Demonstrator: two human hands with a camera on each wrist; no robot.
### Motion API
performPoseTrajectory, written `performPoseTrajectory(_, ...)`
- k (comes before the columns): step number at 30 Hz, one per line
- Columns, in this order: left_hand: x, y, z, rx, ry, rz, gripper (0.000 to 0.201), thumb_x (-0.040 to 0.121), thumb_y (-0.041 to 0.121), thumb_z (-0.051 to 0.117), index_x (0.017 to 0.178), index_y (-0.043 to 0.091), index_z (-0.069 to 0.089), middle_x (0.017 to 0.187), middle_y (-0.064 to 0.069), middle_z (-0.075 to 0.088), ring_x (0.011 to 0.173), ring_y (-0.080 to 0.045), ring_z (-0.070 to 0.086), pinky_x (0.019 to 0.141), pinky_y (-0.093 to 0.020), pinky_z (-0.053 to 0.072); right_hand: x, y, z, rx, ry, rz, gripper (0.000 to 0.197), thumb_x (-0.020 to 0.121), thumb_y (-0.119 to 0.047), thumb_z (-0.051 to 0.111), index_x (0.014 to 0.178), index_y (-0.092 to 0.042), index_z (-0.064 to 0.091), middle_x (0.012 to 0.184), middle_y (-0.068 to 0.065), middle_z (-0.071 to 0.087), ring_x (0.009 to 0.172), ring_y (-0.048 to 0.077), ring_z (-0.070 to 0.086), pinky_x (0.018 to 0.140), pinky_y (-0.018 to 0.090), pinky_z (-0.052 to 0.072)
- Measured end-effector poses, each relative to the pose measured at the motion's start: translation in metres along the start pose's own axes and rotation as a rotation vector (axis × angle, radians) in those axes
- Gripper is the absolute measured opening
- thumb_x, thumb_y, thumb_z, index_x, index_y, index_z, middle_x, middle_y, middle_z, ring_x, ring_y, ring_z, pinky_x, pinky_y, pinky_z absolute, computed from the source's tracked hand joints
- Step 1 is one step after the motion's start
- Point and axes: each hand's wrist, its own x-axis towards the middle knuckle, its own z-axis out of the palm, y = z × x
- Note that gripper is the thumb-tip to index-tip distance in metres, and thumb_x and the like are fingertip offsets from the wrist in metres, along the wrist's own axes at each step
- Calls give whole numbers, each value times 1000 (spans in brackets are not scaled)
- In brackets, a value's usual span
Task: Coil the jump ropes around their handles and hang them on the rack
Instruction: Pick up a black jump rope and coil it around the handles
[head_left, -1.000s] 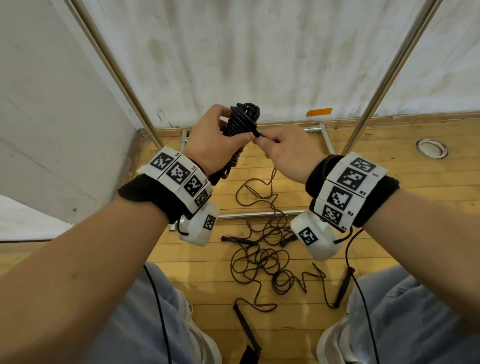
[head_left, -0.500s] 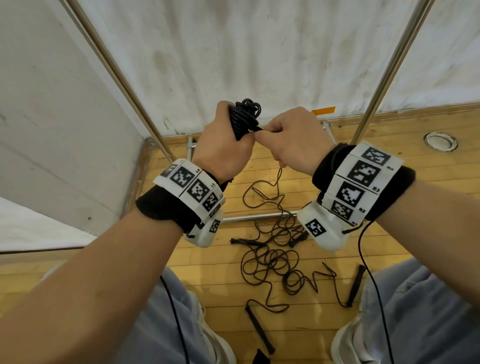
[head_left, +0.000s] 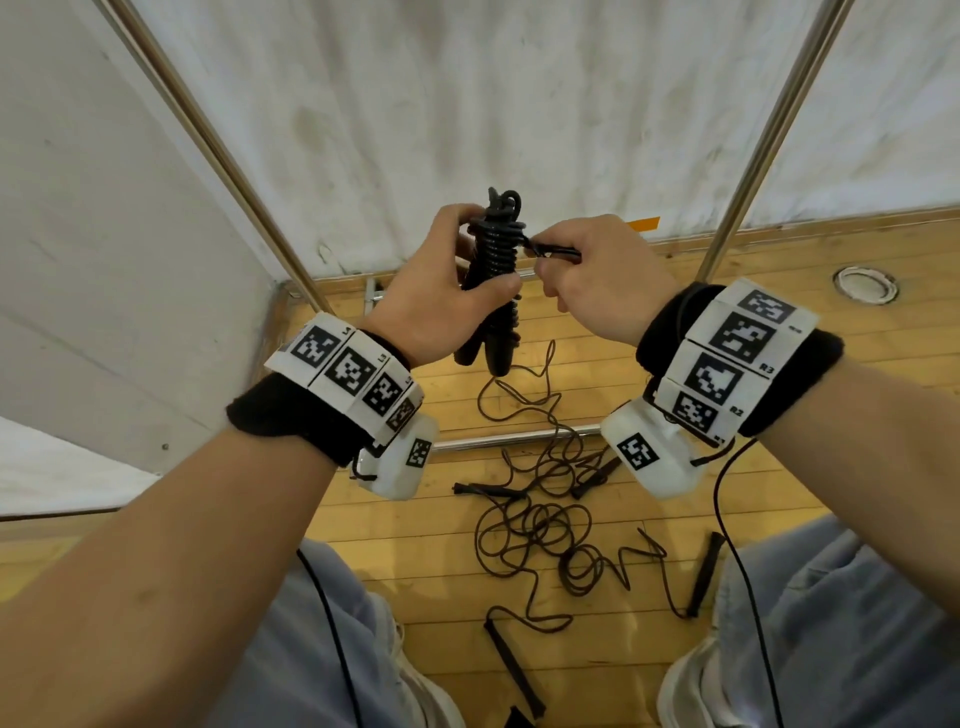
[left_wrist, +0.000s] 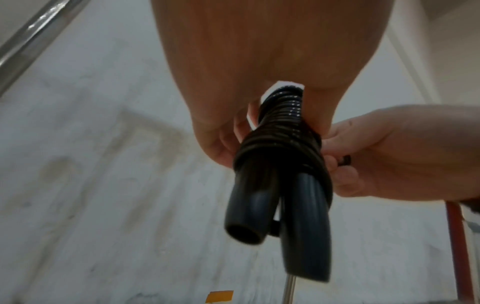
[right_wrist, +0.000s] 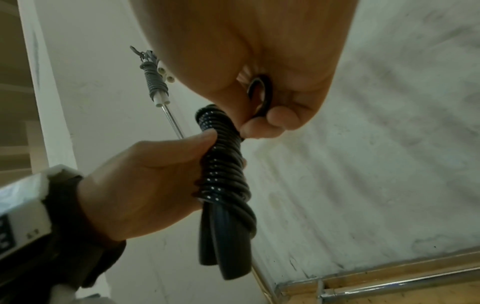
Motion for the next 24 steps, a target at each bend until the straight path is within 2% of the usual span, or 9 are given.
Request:
performPoseTrajectory(2,0,2,-2,-26,26,19,52,82,30,74,125,27,45,103,7,58,83,-5,61,72,-15,51,2,-1,0,-16,-4,-18,24,93,-11,50,111,-10,65,76,-6,55,70,14,53,55,18,37)
performPoseTrajectory(5,-2,8,-3,-177,28,12,48,75,28,78,116,25,53,99,0,64,82,-14,66,74,-29,57,3,-3,2,1,6,-29,20,89,-9,52,100,-15,68,67,-8,59,58,12,57,47,15,38)
performPoseTrajectory(8,-4,11,-4,-238,38,4,44,78,22,75,114,18,50,91,1,63,73,-10,64,71,-33,58,3,-5,4,34,45,-33,11,87,-13,58,81,-18,66,61,-7,63,46,4,60,43,12,42)
performPoseTrajectory(11,-5,11,-5,-268,50,-30,40,82,16,71,112,16,44,91,1,62,76,-15,66,72,-38,58,4,-7,2,53,102,-14,16,85,-24,63,70,-20,63,57,-5,64,46,7,62,47,18,48)
performPoseTrajectory(13,-6,10,-4,-331,35,-60,39,85,12,68,112,16,41,91,-2,62,74,-23,69,69,-46,58,2,-8,1,17,151,-53,19,85,-27,62,71,-16,65,59,-2,64,52,13,62,53,23,50)
performPoseTrajectory(14,-6,11,-4,-347,38,-66,38,86,12,67,113,16,41,89,-2,62,69,-24,68,67,-47,58,1,-9,2,-22,169,-97,19,87,-27,60,75,-13,66,63,0,64,57,16,62,59,28,51)
performPoseTrajectory(17,-7,12,-1,-345,73,-55,39,87,13,66,114,15,39,83,-1,60,64,-22,64,65,-43,57,-6,-12,5,-98,170,-227,21,93,-19,51,91,-8,68,72,3,63,68,21,60,70,37,50)
performPoseTrajectory(20,-6,14,0,-379,60,-79,34,89,16,62,115,17,39,85,-3,58,65,-23,62,66,-42,56,-8,-10,4,-206,144,-313,23,96,-14,44,90,-2,63,76,8,62,72,25,57,71,38,45)
performPoseTrajectory(24,-6,15,-3,-467,34,-150,17,94,24,52,108,22,43,87,-7,54,64,-23,60,63,-40,54,-11,-6,3,-280,80,-319,20,97,-11,39,81,-10,51,76,5,55,75,24,53,67,33,38)
